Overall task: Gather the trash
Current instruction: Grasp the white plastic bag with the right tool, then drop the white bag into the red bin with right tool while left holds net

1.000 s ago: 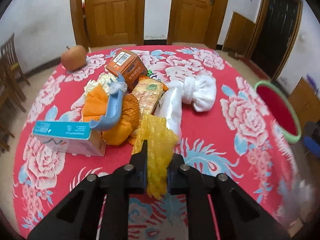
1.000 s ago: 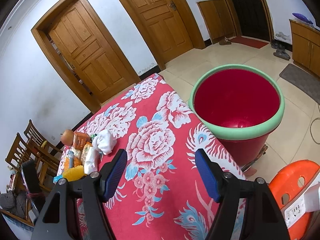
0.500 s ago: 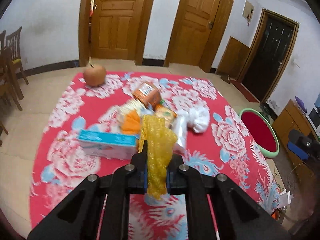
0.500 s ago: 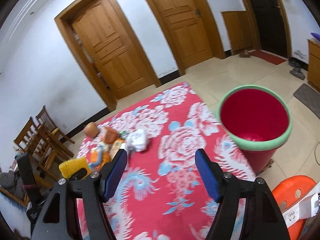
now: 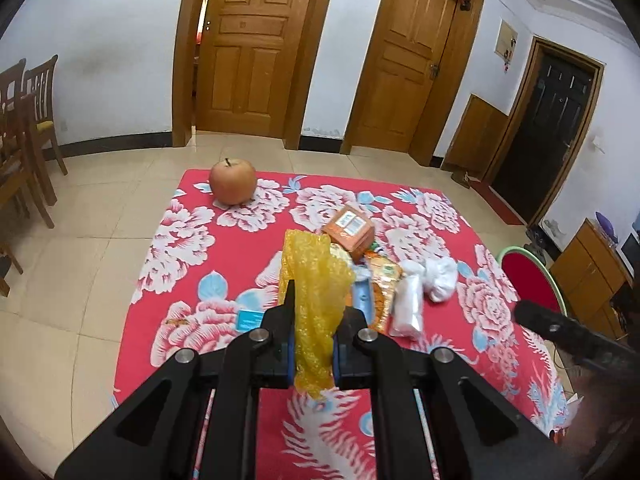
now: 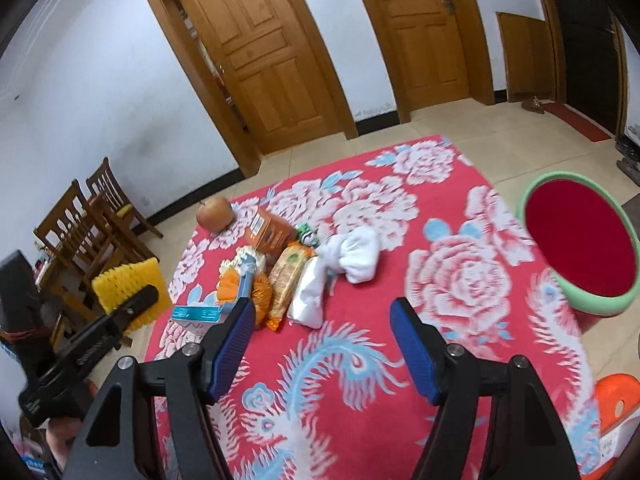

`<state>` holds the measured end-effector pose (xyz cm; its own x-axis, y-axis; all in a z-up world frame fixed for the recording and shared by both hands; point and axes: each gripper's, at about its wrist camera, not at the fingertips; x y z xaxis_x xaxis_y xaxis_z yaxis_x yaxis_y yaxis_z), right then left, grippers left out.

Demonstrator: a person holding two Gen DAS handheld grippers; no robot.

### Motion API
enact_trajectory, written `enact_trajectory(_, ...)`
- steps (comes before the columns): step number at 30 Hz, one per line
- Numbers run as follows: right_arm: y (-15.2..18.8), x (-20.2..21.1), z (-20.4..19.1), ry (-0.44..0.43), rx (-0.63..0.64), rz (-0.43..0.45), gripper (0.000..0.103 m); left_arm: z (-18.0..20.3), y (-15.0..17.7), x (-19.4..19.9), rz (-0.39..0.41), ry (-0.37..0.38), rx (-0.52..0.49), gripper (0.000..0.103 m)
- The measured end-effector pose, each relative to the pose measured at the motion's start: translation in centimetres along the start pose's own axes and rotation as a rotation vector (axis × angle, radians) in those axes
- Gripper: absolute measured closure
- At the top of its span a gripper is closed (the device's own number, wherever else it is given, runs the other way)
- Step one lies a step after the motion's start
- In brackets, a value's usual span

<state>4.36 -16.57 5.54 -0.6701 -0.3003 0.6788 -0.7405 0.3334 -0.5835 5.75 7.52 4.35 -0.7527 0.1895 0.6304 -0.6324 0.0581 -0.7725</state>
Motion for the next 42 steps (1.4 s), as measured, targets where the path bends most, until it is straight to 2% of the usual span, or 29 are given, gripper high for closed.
enact_trajectory(10, 0.6, -8.0, -1.2, 0.038, -0.035, -0.125, 0.047, -2.7, 0.8, -1.8, 0.002, 0.032, 0.038, 0.092)
enact_trajectory(15, 1.0, -10.0, -1.6, 0.045, -0.033, -0.146, 0.053, -3.6, 0.8, -2.1, 0.011, 0.057, 0.073, 0.092)
enact_trajectory(19, 1.4, -11.1, -1.7, 0.059, -0.034, -0.170, 0.066, -3.6, 0.9, -2.2, 0.010, 0.078, 0.078, 0.092)
enact_trajectory(25, 1.6, -11.0, -1.6, 0.055, -0.030, -0.138, 0.075, -2.8, 1.0, -1.2, 0.021, 0.078, 0.066, 0.092)
enact_trajectory(30, 1.9, -10.5, -1.3, 0.017, -0.014, -0.153, 0.076, -1.9, 1.1, -0.2, 0.032, 0.086, 0.072, 0.092)
enact_trajectory(37, 2.7, -8.1, -0.6, -0.003, 0.093, -0.160, 0.076, -0.1, 0.6, -0.4, 0.018, 0.104, 0.086, 0.092)
enact_trajectory(42, 3.0, -5.6, 1.3, -0.026, 0.090, -0.145, 0.076, 1.6, 0.3, 0.3, 0.031, 0.118, 0.063, 0.092)
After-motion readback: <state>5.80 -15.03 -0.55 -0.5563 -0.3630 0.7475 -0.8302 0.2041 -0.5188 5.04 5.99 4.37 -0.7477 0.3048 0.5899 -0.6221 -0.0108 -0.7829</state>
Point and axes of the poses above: each gripper's, at about its wrist camera, not at the fingertips, and x roughly against the way its jaws point, z to its right, y to its underside, and after that the axes turned 10 degrees about -x, right-handed
